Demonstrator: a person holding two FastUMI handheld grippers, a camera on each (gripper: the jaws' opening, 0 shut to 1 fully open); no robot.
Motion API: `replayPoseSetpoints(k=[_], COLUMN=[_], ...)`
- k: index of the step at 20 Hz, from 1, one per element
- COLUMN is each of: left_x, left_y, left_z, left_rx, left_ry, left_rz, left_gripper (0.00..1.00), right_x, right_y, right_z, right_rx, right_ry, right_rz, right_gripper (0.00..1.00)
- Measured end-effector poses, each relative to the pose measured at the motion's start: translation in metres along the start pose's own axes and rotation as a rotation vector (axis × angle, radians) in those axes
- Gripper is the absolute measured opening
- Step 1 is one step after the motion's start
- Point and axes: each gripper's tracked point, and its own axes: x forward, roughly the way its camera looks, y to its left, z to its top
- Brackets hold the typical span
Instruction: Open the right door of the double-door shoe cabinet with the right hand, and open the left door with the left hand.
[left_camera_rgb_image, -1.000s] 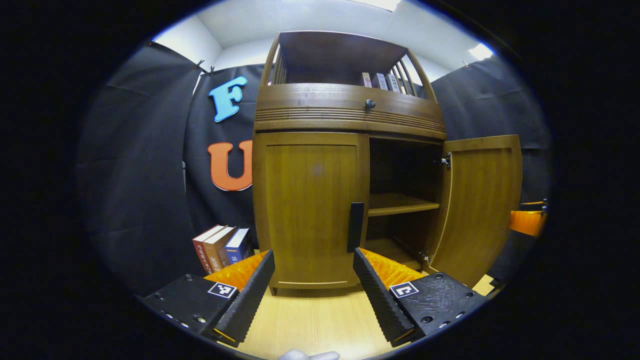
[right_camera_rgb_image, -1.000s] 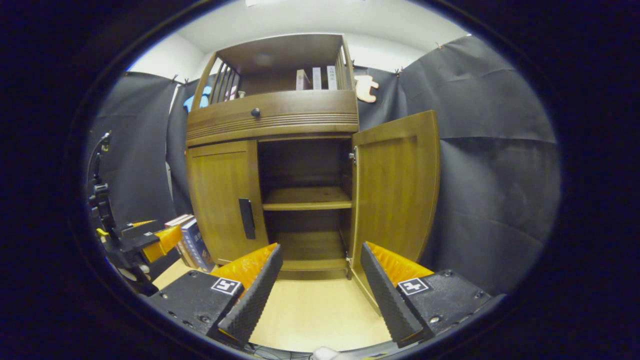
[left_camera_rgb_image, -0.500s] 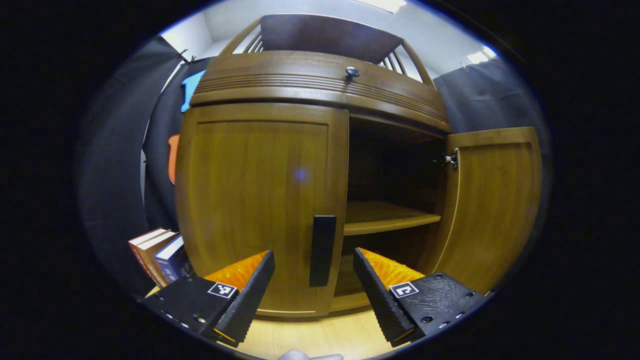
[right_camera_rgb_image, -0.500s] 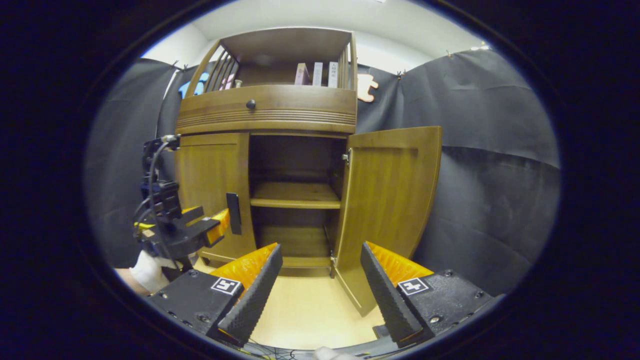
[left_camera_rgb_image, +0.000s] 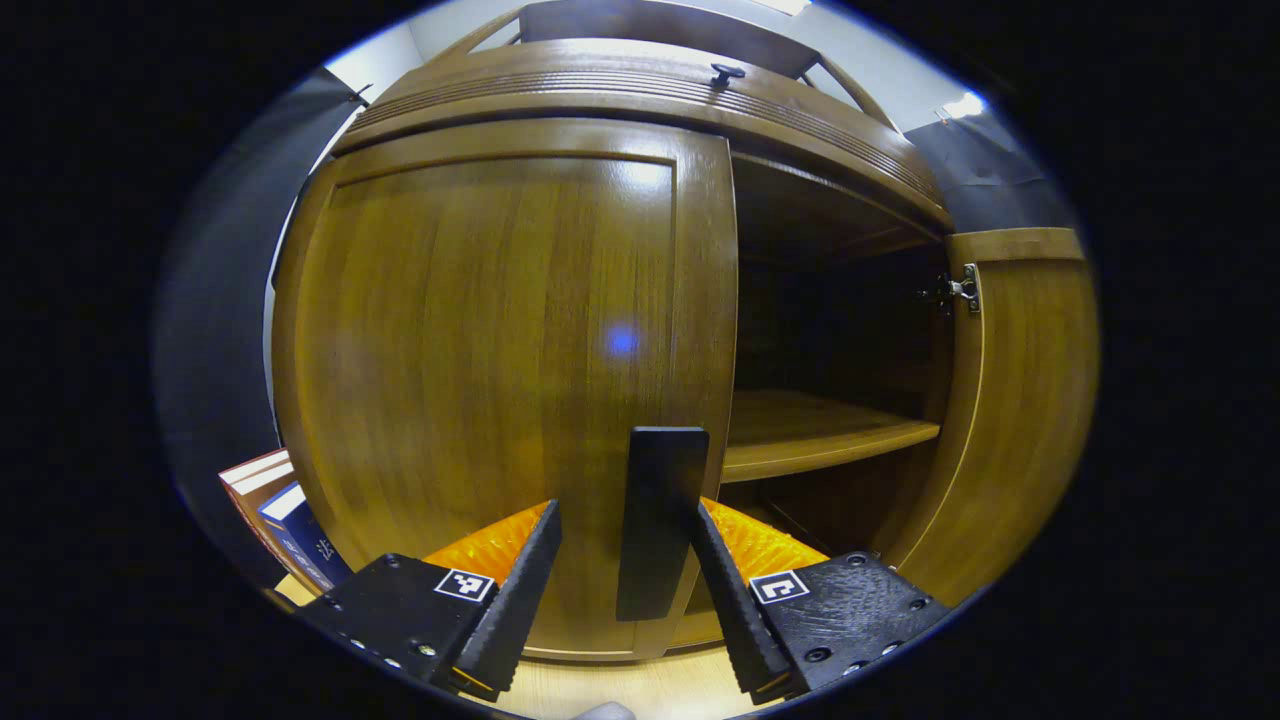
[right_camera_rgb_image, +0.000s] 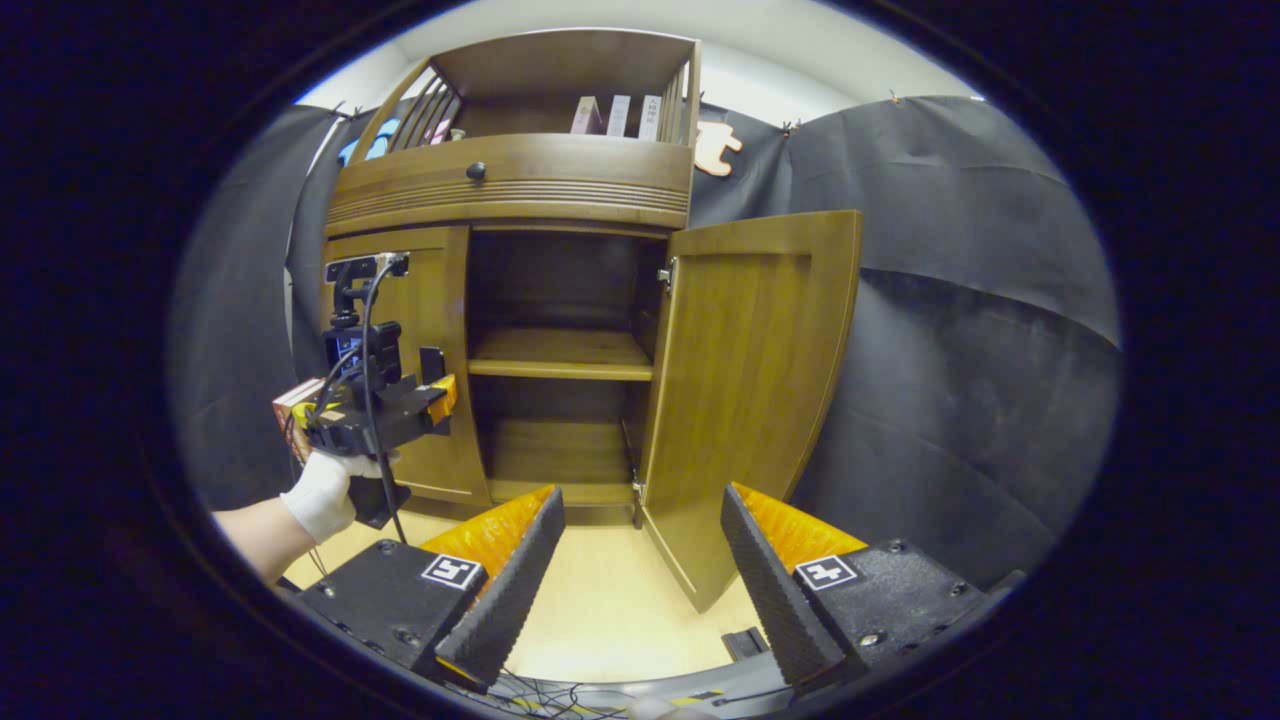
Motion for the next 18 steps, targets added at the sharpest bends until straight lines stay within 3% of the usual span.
replayPoseSetpoints(k=[1,2,3,4,5,7,8,9,18], left_x=[-0.001,0.0,0.004,0.001,0.005,0.002,0.004,0.001,-0.037], left_y=[0.006,0.006,0.001,-0.005,-0.012,-0.011,-0.01,-0.01,-0.01], left_z=[-0.002,-0.001,-0.002,-0.001,-0.001,-0.001,0.0,-0.001,-0.004], left_rx=[0.011,0.019,0.022,0.023,0.026,0.057,0.06,0.061,0.045], left_ry=[0.005,0.003,0.004,0.008,0.01,0.01,0.006,0.009,0.01], left_rz=[0.033,0.03,0.021,0.002,-0.027,-0.009,-0.008,-0.013,-0.087], left_gripper=[0.64,0.65,0.78,0.57,0.52,0.43,0.2,0.29,0.25], right_x=[0.0,0.001,0.0,0.001,0.002,0.001,0.0,-0.001,-0.014], right_y=[0.003,0.006,0.006,0.006,0.007,0.011,0.013,0.016,0.021], right_z=[-0.001,-0.002,-0.002,-0.001,0.001,0.002,0.003,0.004,0.0], right_rx=[0.005,0.005,0.002,0.0,-0.003,-0.006,-0.006,-0.007,-0.01], right_ry=[0.008,0.014,0.019,0.016,0.014,0.012,0.012,0.014,0.008], right_rz=[0.013,0.024,0.024,0.026,0.028,0.036,0.043,0.049,0.07], right_gripper=[0.99,0.99,0.99,0.99,0.99,0.99,0.99,0.99,0.99])
